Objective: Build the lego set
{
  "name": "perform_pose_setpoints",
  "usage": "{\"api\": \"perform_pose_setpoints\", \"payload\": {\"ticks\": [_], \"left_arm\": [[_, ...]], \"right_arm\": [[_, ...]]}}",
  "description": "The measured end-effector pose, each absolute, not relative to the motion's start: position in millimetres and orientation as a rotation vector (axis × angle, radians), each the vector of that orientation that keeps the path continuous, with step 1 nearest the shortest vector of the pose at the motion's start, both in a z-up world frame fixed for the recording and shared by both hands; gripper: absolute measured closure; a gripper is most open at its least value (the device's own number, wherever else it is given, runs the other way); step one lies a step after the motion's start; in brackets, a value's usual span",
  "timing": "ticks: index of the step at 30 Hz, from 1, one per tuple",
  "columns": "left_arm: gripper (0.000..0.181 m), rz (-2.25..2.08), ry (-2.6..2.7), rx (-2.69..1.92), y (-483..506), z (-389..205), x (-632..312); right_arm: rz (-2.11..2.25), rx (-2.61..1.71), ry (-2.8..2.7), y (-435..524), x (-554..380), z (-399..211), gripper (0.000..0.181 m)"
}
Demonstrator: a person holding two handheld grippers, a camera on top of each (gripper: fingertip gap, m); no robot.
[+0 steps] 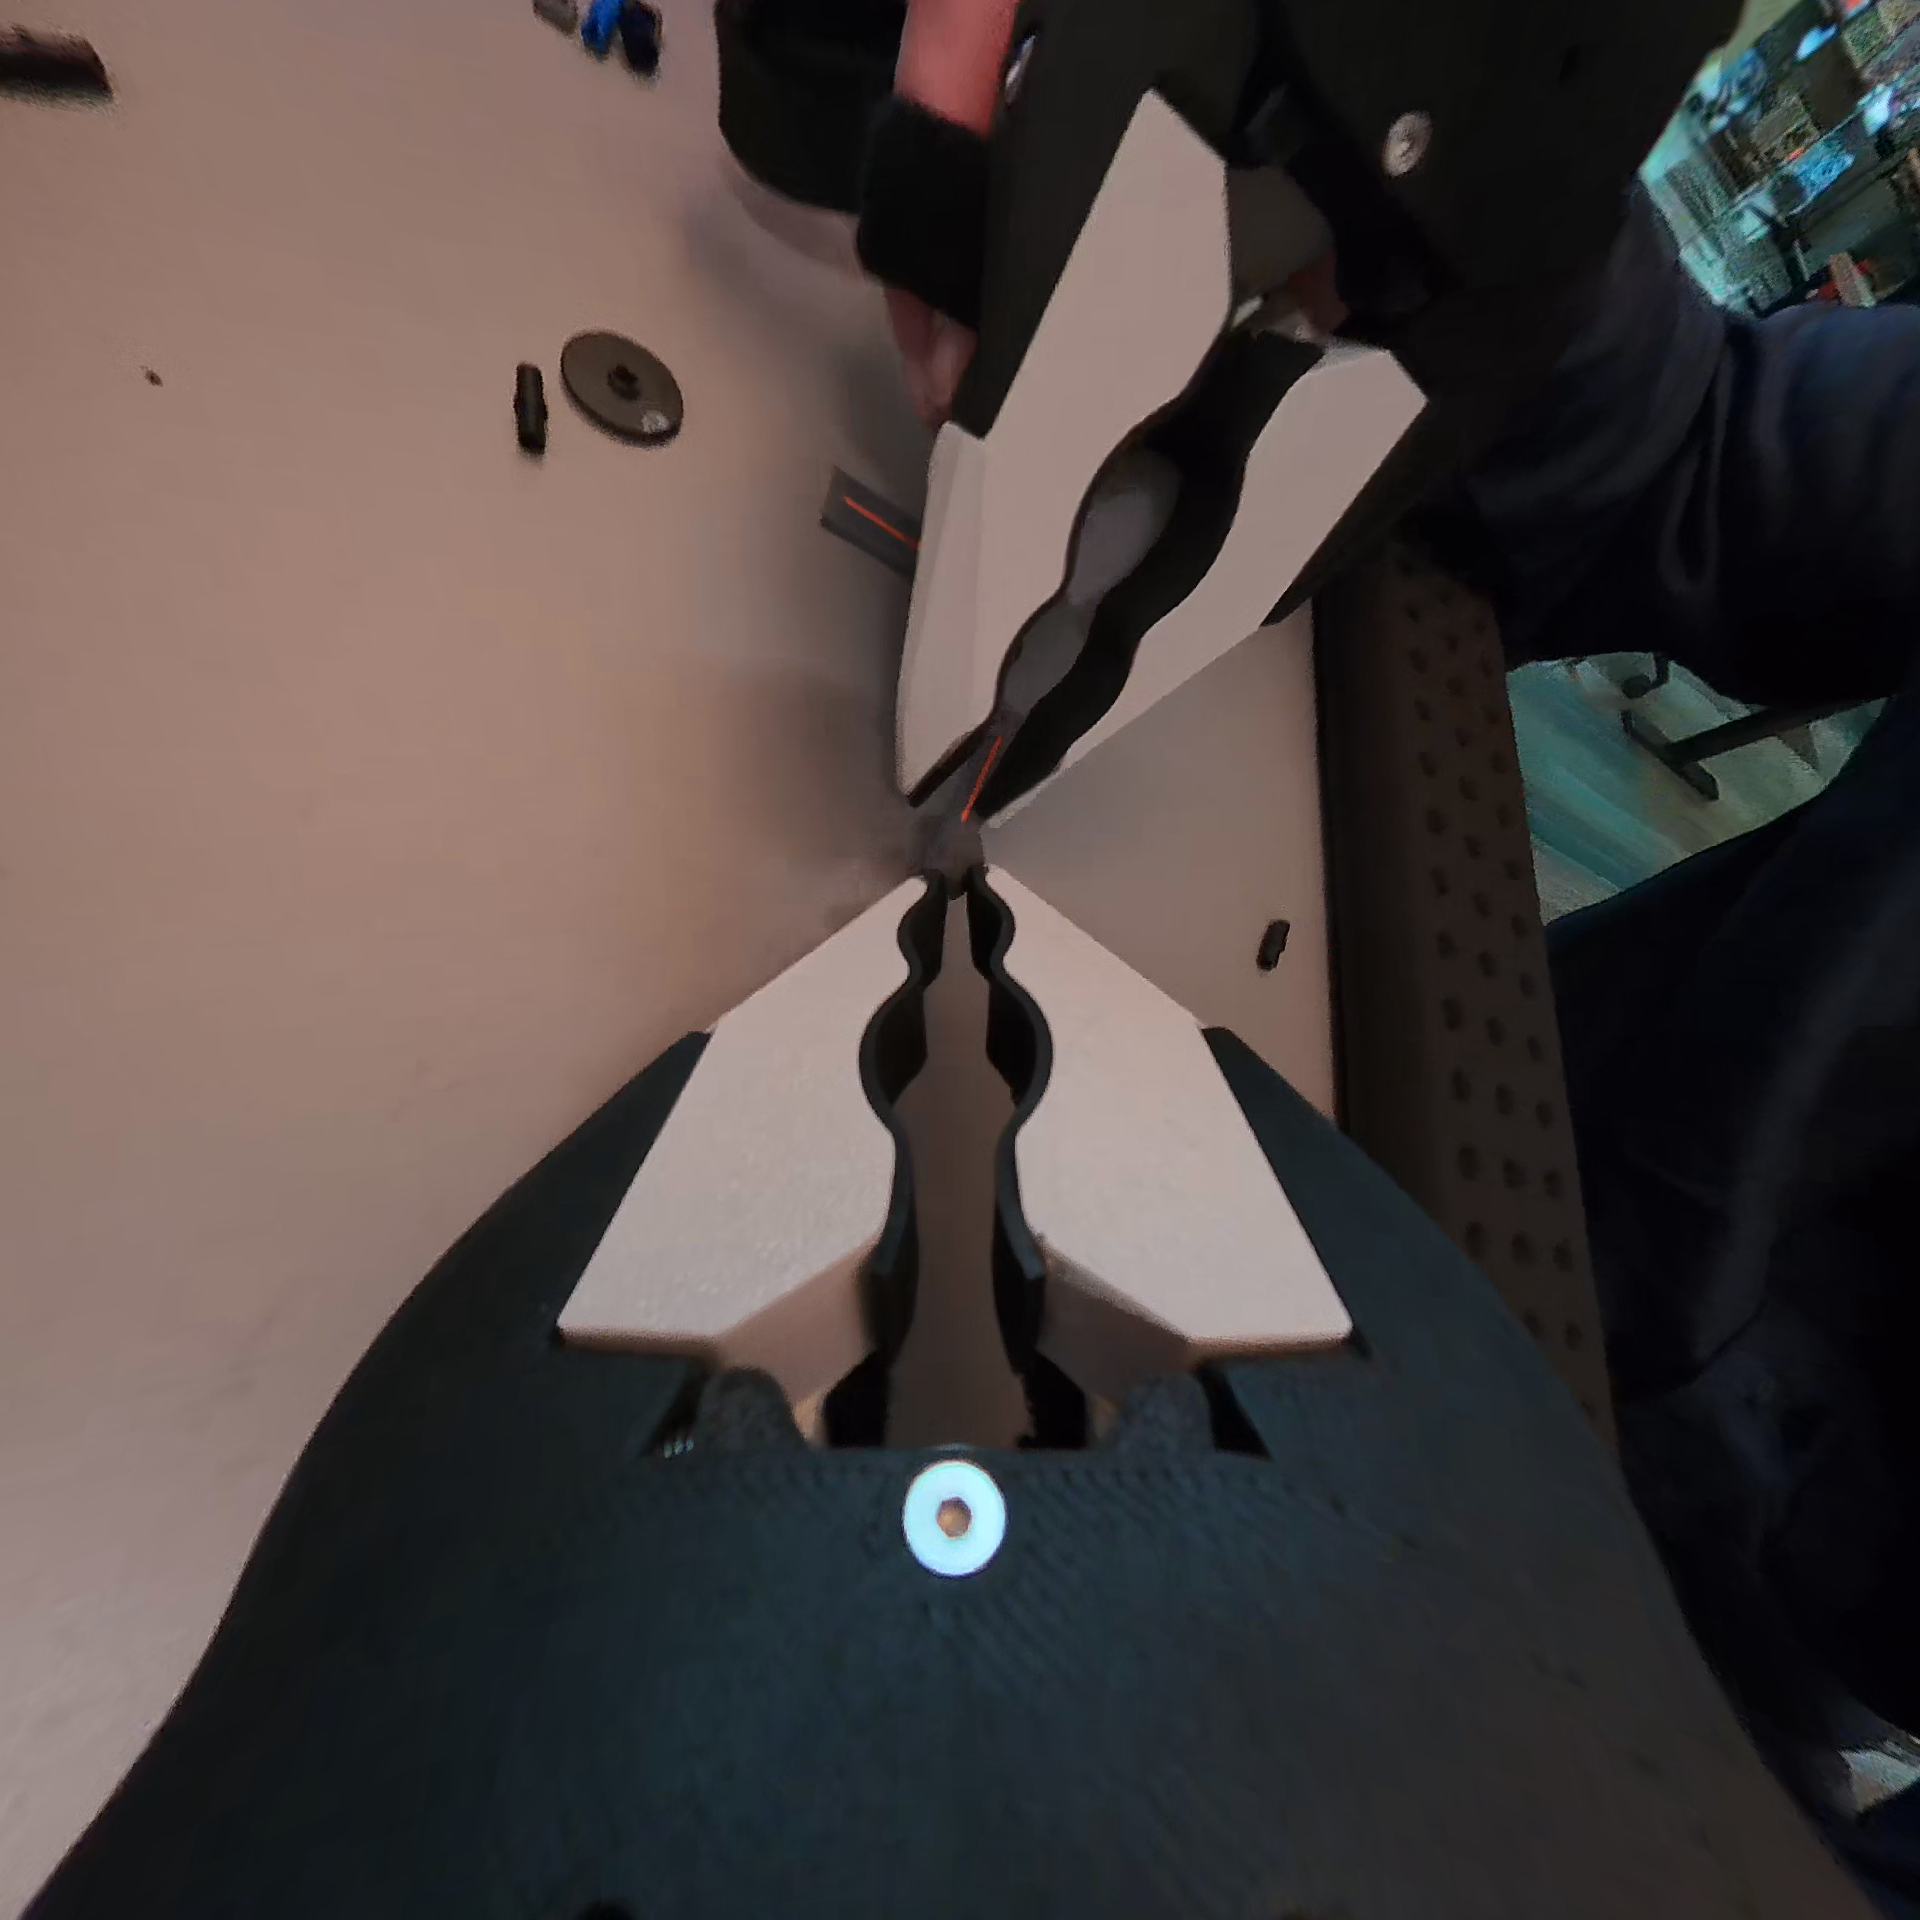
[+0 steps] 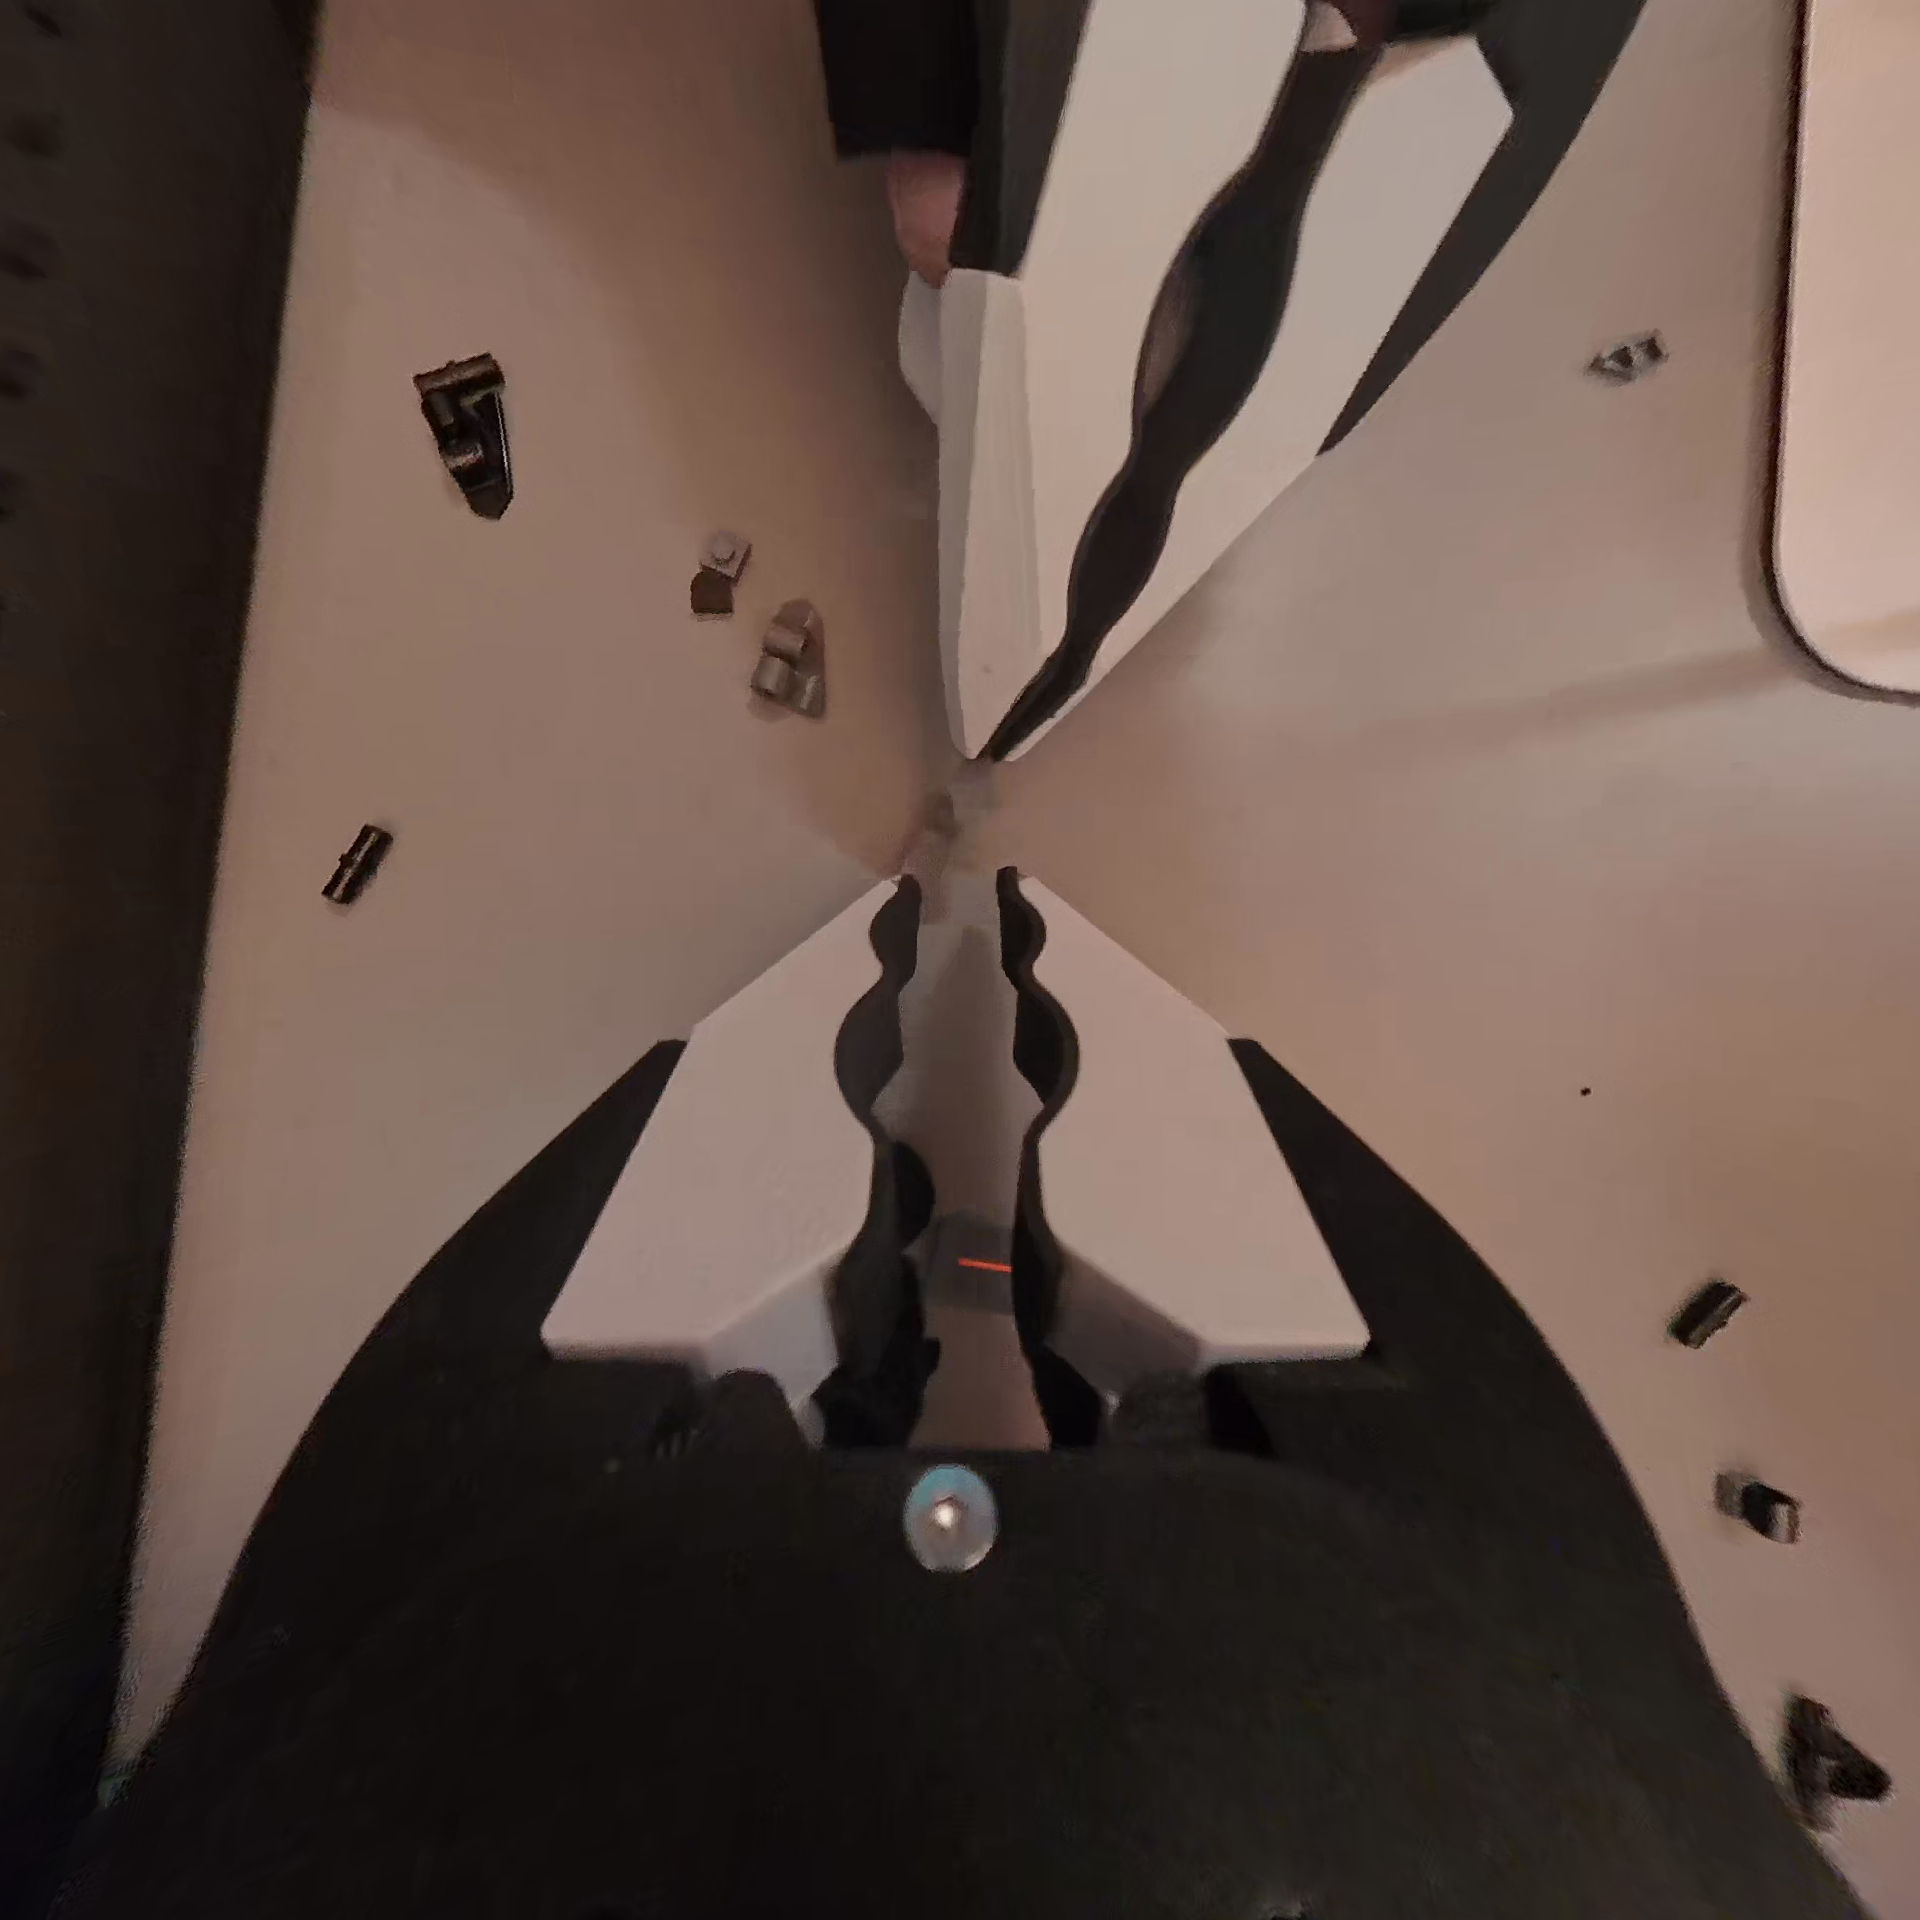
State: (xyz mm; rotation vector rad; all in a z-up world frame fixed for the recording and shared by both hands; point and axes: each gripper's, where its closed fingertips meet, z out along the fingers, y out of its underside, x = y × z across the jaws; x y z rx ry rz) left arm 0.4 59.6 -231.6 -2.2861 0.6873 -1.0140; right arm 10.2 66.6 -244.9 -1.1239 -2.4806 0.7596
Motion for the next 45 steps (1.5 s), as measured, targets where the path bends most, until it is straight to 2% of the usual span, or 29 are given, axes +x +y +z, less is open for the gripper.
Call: {"api": "perform_pose_setpoints", "payload": {"ticks": [6, 10, 23, 34, 45], "left_arm": [[0.179, -0.974, 0.699, -2.202, 69.7, -221.2, 8.2], [0.179, -0.942, 0.686, -2.178, 76.6, -219.1, 10.3], [0.180, -0.914, 0.616, -2.101, 91.0, -211.0, 9.5], [0.180, -0.776, 0.539, -1.932, 109.0, -182.5, -1.5], [0.179, -0.697, 0.601, -1.980, 108.8, -193.3, 0.6]], "right_arm": [[0.863, -1.190, -2.412, 70.2, 4.7, -237.0, 0.168], [0.822, -1.178, -2.394, 75.2, 4.3, -234.4, 0.174], [0.811, -1.221, -2.296, 94.3, 2.4, -221.6, 0.173], [1.291, -1.384, -1.974, 105.2, -10.8, -177.0, 0.172], [1.273, -1.415, -2.009, 109.5, -3.0, -179.8, 0.180]]}}
